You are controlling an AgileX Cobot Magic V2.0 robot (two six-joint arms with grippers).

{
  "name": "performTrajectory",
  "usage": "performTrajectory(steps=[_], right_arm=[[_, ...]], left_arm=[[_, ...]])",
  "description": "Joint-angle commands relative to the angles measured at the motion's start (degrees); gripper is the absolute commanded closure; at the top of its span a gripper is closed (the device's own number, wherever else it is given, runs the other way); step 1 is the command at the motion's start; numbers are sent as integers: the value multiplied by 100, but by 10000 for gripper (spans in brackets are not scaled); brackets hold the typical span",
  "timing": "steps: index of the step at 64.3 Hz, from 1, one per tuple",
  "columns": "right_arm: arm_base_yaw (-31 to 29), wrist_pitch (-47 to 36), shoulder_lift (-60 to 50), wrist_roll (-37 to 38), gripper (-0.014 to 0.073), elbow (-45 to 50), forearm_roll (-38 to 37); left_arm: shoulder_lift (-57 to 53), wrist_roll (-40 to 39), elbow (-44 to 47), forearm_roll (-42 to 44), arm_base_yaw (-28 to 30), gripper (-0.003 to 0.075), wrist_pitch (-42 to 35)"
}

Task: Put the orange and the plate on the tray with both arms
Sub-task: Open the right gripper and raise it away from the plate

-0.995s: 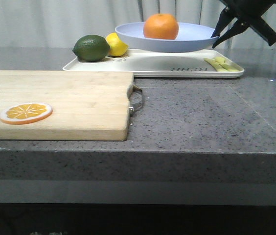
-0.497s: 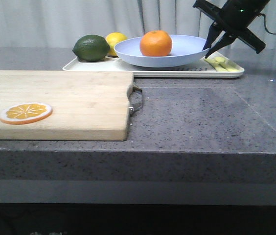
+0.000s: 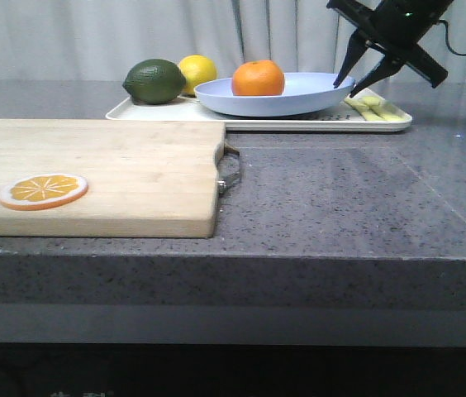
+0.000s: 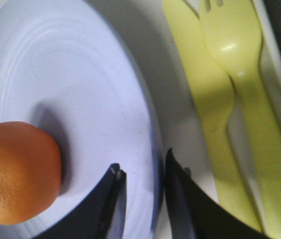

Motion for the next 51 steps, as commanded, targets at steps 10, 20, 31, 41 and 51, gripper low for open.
performTrajectory(steps=[10, 20, 31, 41, 51], right_arm=[[-13, -66, -438, 3, 206, -220, -36], [-13, 427, -586, -24, 212, -365, -452], [-13, 1026, -988, -503, 212, -409, -938], [-6, 1641, -1345, -796, 212, -409, -1387], [7, 1915, -1767, -1029, 212, -298, -1813]], left_arm=[[-32, -6, -151, -39, 16, 90, -403], [-32, -6, -151, -39, 16, 90, -403], [-32, -6, -151, -39, 16, 90, -389], [-32, -6, -151, -39, 16, 90, -389], [-32, -6, -151, -39, 16, 90, -389]])
